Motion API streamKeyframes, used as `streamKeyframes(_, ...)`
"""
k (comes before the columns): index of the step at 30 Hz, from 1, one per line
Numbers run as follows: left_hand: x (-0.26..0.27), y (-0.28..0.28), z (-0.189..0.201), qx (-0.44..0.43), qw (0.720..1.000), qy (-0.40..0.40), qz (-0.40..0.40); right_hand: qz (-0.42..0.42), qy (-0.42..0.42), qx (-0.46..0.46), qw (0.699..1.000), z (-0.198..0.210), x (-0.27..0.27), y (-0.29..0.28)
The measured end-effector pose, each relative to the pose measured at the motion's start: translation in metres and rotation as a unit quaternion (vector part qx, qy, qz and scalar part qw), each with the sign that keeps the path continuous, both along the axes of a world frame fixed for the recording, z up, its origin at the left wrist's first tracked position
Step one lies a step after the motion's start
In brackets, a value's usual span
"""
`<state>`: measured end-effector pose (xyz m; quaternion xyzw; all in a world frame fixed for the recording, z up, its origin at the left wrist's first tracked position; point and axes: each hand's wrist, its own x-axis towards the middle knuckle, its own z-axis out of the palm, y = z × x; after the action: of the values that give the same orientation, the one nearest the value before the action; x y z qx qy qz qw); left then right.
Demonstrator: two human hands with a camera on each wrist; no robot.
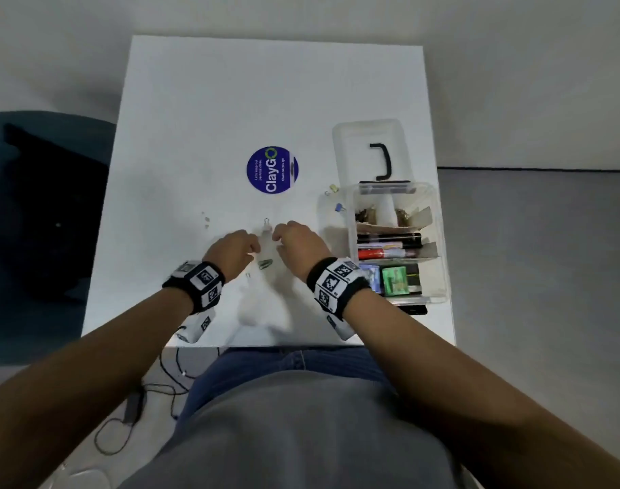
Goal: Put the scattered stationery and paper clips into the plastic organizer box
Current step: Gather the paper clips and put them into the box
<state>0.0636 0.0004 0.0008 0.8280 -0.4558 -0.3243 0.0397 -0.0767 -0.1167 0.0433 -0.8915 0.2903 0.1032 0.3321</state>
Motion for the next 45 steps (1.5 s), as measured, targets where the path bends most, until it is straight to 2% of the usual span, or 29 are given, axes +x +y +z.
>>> streamKeyframes(3, 0.000, 0.026, -0.018, 0.014, 0.999, 0.011, -0.040, -0.022, 0.094, 0.010, 0.995, -0.036, 0.004, 0.016)
streamKeyframes(5, -0.003, 0.034, -0.026, -0.002, 0.997, 0.007, -0.079, -0.039, 0.129, 0.002, 0.991, -0.055, 0.003, 0.022)
streamKeyframes(8, -0.006, 0.038, -0.034, -0.032, 0.989, -0.020, -0.144, -0.041, 0.130, -0.021, 0.990, -0.074, 0.001, 0.031)
streamKeyframes(14, -0.001, 0.047, -0.052, -0.044, 0.986, -0.023, -0.160, -0.039, 0.137, -0.029, 0.989, -0.083, 0.004, 0.034)
streamKeyframes(16, -0.003, 0.046, -0.052, -0.040, 0.988, -0.005, -0.146, -0.045, 0.146, -0.019, 0.988, -0.082, 0.005, 0.033)
streamKeyframes(20, -0.015, 0.025, -0.041, -0.065, 0.995, 0.054, -0.047, -0.048, 0.149, -0.005, 0.988, -0.083, 0.006, 0.035)
streamKeyframes(22, -0.022, 0.011, -0.039, -0.071, 0.996, 0.050, -0.023, -0.048, 0.146, -0.002, 0.988, -0.083, 0.005, 0.038)
streamKeyframes(27, -0.030, 0.006, -0.049, -0.045, 0.996, -0.032, -0.067, -0.051, 0.124, 0.010, 0.991, -0.076, -0.004, 0.038)
streamKeyframes(30, -0.031, 0.008, -0.052, -0.050, 0.992, -0.071, -0.093, -0.079, 0.099, 0.027, 0.992, -0.065, -0.012, 0.033)
streamKeyframes(32, -0.034, 0.012, -0.051, -0.047, 0.984, -0.102, -0.139, -0.106, 0.065, 0.044, 0.991, -0.051, -0.017, 0.026)
streamKeyframes(35, -0.043, 0.018, -0.049, -0.024, 0.979, -0.119, -0.165, -0.143, -0.011, 0.068, 0.987, -0.022, -0.027, 0.009)
streamKeyframes(37, -0.051, 0.013, -0.044, -0.018, 0.986, -0.086, -0.141, -0.159, -0.061, 0.091, 0.981, 0.000, -0.038, -0.007)
streamKeyframes(39, -0.062, -0.004, -0.032, -0.047, 0.991, -0.052, -0.110, -0.183, -0.105, 0.105, 0.972, 0.021, -0.056, -0.028)
streamKeyframes(41, -0.076, -0.035, -0.004, -0.120, 0.991, 0.006, -0.059, -0.234, -0.136, 0.109, 0.957, 0.038, -0.075, -0.051)
streamKeyframes(43, -0.092, -0.075, 0.033, -0.227, 0.973, 0.053, -0.005, -0.287, -0.159, 0.088, 0.941, 0.046, -0.095, -0.075)
streamKeyframes(45, -0.111, -0.117, 0.067, -0.299, 0.951, 0.079, 0.010, -0.333, -0.169, 0.060, 0.926, 0.050, -0.114, -0.098)
